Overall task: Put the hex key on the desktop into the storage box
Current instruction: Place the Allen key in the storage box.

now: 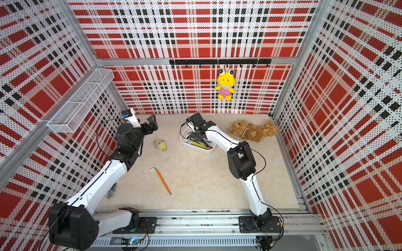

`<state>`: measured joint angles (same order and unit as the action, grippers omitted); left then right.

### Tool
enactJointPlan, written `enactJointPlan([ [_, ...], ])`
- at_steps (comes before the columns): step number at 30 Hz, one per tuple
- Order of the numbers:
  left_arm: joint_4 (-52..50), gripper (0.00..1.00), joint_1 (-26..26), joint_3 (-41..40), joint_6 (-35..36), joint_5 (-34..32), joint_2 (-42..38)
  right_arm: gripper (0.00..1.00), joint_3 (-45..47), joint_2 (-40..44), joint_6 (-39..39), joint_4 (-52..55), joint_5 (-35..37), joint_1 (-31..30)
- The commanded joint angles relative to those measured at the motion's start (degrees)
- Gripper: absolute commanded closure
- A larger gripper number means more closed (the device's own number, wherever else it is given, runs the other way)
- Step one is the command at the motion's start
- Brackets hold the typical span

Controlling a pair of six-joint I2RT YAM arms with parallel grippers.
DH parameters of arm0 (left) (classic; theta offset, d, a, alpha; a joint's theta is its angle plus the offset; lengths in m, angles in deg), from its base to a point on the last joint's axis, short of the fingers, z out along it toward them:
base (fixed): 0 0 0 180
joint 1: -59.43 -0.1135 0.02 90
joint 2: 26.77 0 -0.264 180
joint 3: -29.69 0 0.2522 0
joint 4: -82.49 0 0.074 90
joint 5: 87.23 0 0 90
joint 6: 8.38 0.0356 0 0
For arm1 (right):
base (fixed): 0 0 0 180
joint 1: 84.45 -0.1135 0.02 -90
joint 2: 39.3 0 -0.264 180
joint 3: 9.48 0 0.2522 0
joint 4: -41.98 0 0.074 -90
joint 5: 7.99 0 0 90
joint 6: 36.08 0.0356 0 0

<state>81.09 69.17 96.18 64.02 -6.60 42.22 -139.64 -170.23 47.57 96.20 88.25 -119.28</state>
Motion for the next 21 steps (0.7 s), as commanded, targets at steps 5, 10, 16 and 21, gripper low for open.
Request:
enactJointPlan([
  [5,0.25,0.01,0.19,0.47,0.91,-0.51,-0.3,1.0,-2.16,-1.91,1.29,1.72,-0.69,1.3],
  [10,0.35,0.01,0.03,0.56,0.82,-0.16,0.03,1.0,-1.11,-2.43,1.99,1.72,-1.36,2.18],
  [16,0.32,0.01,-0.03,0.5,0.82,-0.37,-0.08,1.0,-2.56,-4.64,2.36,3.04,-1.58,2.39],
  [21,0.3,0.01,0.05,0.58,0.91,-0.4,-0.12,1.0,-3.57,-6.39,2.66,3.83,-1.6,2.49],
])
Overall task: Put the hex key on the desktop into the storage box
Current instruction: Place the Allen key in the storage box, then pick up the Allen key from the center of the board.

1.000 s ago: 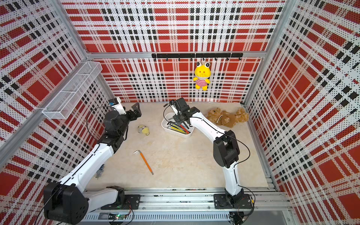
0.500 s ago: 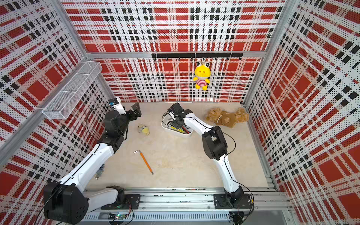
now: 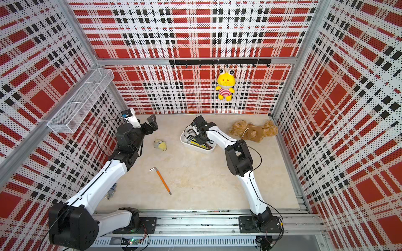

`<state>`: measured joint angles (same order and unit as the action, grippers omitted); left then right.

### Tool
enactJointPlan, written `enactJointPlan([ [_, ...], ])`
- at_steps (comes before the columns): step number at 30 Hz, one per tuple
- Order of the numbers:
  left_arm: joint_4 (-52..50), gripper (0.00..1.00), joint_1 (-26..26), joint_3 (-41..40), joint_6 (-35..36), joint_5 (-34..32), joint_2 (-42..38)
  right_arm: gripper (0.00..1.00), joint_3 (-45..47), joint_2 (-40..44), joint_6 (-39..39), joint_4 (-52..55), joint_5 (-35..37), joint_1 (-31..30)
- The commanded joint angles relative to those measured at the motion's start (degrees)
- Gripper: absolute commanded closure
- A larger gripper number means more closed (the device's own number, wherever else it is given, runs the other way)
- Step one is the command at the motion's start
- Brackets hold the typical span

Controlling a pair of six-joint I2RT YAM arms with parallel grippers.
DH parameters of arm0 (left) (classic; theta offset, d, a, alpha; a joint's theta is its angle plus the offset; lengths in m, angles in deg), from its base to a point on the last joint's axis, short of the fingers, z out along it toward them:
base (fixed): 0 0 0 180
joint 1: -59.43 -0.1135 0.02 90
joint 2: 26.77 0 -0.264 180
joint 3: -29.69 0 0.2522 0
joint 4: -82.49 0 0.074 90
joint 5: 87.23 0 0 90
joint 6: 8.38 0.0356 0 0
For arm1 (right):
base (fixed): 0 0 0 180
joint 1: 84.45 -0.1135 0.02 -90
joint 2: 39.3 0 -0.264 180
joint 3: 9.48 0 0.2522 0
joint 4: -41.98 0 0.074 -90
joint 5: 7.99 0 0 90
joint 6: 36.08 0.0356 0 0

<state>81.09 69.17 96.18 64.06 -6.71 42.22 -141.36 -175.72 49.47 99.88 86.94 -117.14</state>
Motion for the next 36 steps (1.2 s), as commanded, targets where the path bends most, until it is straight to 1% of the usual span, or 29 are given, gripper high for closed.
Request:
enactJointPlan([
  [1,0.24,0.01,0.02,0.55,0.86,-0.28,-0.13,1.0,-1.88,-1.03,0.84,0.16,-0.49,0.33],
  [6,0.29,0.01,0.0,0.67,0.86,-0.25,-0.16,1.0,-2.5,-1.53,1.3,0.32,-0.68,0.34],
  [7,0.3,0.01,-0.09,0.69,0.86,-0.23,-0.09,0.97,-2.57,-1.48,1.37,0.33,-0.71,0.34],
  [8,0.29,0.01,-0.16,0.71,0.86,-0.19,-0.14,0.89,-2.72,-1.33,1.53,0.32,-0.74,0.34],
  [10,0.29,0.01,-0.16,0.65,0.86,-0.13,-0.14,0.76,-2.72,-0.89,1.58,0.18,-0.63,0.34],
  [16,0.38,0.01,-0.32,0.77,0.69,0.3,0.0,0.61,-2.22,2.52,3.37,-1.92,-1.32,0.34],
  [21,0.38,0.01,-0.5,0.74,0.69,0.42,-0.18,0.58,-1.36,5.54,4.53,-2.7,-2.07,0.18],
  [26,0.47,0.01,-0.71,0.78,0.58,0.64,-0.18,0.55,4.34,11.15,6.21,-4.77,-2.52,-1.33],
  [29,0.51,0.01,-0.86,0.72,0.49,0.77,-0.23,0.53,8.86,15.48,7.99,-5.85,-4.42,-3.59],
  [32,0.62,0.01,-0.89,0.8,0.16,1.2,-0.48,0.51,12.82,18.91,11.74,-6.77,-5.73,-6.45],
  [36,0.5,0.01,-0.99,0.77,0.16,0.96,-1.02,0.49,17.48,21.76,15.23,-8.15,-4.66,-13.1],
])
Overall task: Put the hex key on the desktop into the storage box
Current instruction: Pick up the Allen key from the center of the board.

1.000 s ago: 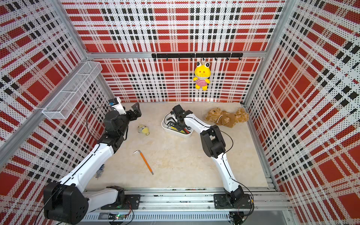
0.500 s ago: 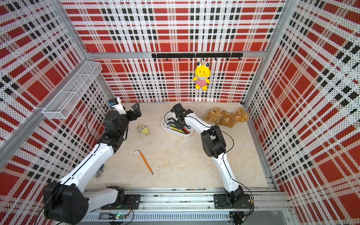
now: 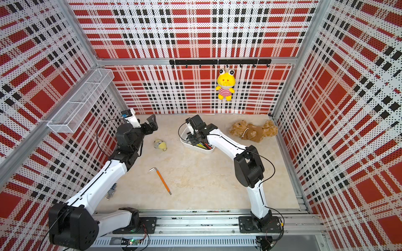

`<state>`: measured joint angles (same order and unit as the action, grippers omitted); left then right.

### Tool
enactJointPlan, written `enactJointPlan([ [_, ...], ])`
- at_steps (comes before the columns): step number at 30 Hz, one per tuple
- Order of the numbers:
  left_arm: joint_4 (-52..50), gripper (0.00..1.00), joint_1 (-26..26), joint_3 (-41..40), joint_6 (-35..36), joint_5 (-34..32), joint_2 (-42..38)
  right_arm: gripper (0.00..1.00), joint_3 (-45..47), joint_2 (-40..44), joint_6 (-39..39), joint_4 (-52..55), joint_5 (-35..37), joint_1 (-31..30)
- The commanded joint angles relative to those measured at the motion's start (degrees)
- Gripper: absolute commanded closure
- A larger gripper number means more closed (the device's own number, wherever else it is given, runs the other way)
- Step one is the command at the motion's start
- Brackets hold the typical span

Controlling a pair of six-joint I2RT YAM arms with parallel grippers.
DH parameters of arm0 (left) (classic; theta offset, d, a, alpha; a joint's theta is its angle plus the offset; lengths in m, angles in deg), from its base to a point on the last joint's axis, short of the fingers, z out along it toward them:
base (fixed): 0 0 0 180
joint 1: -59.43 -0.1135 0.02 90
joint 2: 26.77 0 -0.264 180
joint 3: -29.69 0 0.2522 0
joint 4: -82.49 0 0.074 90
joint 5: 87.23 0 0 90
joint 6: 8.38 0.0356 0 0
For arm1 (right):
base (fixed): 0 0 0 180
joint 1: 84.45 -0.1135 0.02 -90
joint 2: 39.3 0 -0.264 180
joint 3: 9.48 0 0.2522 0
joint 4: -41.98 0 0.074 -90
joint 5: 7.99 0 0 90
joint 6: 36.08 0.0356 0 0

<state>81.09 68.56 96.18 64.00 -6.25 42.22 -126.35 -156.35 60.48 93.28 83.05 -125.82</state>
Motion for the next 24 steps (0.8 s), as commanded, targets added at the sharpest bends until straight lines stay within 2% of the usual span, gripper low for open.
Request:
enactJointPlan([
  [1,0.55,0.01,-0.37,0.66,0.21,0.54,-1.06,0.49,2.92,2.44,4.96,-1.5,-0.4,-6.09],
  [8,0.56,0.01,0.27,0.62,0.14,0.49,-1.22,0.43,-1.36,-3.17,9.56,2.64,1.8,-17.05],
  [12,0.38,0.01,0.63,0.44,0.53,-0.14,-1.67,0.43,-4.87,-8.04,14.26,4.5,0.32,-19.64],
  [24,0.17,0.01,1.32,0.33,1.1,-1.14,-1.93,0.43,-15.87,-19.17,17.35,11.48,2.52,-24.89],
])
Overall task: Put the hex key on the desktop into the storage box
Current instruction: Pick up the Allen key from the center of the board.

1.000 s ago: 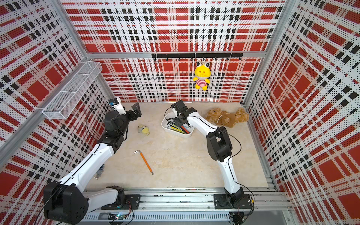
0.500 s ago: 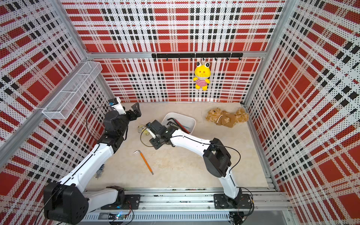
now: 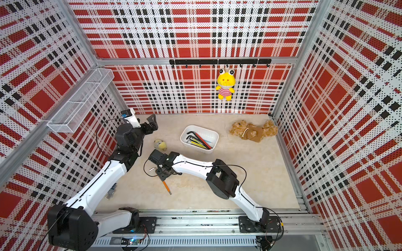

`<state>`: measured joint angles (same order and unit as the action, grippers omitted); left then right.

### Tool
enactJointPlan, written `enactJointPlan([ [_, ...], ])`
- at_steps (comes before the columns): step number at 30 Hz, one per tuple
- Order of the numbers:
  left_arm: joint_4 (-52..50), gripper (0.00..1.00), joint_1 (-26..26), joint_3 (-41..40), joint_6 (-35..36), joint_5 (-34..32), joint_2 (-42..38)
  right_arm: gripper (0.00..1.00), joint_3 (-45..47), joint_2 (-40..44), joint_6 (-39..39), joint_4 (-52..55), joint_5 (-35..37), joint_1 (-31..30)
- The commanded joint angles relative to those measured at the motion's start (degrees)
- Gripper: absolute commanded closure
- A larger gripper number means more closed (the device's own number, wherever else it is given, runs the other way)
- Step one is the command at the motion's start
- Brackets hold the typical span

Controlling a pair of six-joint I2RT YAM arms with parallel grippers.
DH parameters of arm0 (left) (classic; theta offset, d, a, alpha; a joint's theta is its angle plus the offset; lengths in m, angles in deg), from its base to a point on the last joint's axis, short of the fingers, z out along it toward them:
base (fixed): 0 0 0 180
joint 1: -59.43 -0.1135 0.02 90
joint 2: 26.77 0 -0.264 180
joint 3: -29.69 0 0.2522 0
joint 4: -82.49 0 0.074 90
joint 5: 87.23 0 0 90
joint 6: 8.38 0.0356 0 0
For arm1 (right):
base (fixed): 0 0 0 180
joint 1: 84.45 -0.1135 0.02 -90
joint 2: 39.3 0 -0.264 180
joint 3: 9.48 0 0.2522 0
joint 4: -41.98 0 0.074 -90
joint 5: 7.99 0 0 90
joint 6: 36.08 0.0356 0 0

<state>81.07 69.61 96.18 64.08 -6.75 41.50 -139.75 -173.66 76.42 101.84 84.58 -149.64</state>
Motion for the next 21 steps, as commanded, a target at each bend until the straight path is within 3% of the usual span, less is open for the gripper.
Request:
enactJointPlan([
  [1,0.14,0.01,0.26,0.35,1.02,-0.68,-1.19,0.43,-3.13,-2.44,1.49,3.38,1.31,-1.23],
  [21,0.32,0.01,0.45,0.21,1.05,-0.8,-0.82,0.46,-9.61,-9.42,3.15,10.84,3.15,-3.23],
])
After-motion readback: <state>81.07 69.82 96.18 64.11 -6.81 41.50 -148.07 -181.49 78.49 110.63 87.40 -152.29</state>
